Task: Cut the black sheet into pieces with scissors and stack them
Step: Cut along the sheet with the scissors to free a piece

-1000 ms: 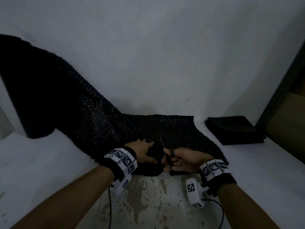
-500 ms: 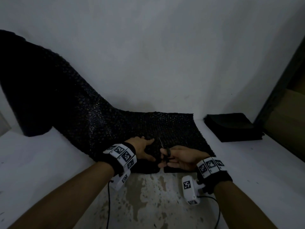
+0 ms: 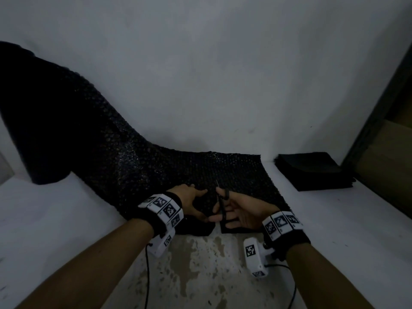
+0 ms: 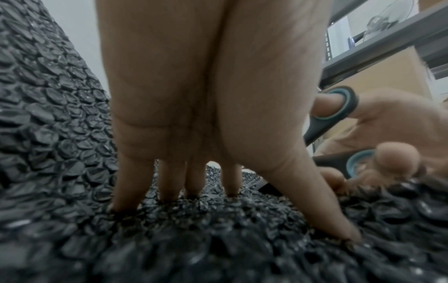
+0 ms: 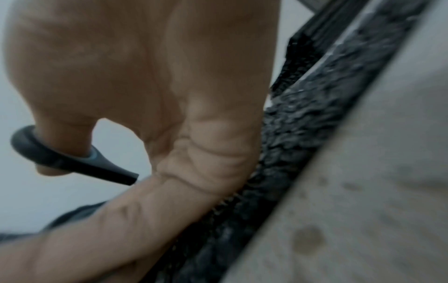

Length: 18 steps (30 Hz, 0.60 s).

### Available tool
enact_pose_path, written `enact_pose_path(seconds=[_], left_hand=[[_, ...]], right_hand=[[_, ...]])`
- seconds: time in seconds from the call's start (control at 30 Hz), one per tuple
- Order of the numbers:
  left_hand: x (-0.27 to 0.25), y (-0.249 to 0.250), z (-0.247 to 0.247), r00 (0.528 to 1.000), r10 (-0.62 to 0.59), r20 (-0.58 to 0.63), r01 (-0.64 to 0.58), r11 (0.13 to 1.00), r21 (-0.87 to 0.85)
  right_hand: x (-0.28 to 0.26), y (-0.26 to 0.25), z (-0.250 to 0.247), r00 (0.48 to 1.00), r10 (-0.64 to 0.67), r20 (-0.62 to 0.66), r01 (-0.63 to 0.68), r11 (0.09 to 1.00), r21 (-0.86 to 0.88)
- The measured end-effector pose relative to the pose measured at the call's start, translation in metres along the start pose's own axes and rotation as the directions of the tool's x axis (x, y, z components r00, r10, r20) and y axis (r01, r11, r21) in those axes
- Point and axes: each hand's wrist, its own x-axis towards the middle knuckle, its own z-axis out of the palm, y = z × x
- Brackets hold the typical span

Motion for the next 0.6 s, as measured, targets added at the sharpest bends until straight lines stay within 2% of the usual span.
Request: enact_pose_path(seconds=[0.33,0.47,0.6], left_hand=[[-0.006,0.001,-0.001,0.999,0.012,-0.029,-0.013,1.000,-0.015],[-0.007,0.001,-0.003,0.999,0.022,-0.034,-0.023,0.999,-0.025],[-0.008,0.002,-0.003,0.999,0.026,-0.028,-0.027,0.999,-0.023]], right_hand=[[0.018,-0.003,-0.008,0.998,0.039,-0.055,-0.046,0.990,-0.133],[0.026,-0.004,-0.009,0.995,0.002,-0.102,-0.011,0.997,-0.081],[0.034,-0.005,-0.013,0.995,-0.038,-0.095,0.038,0.999,0.006]])
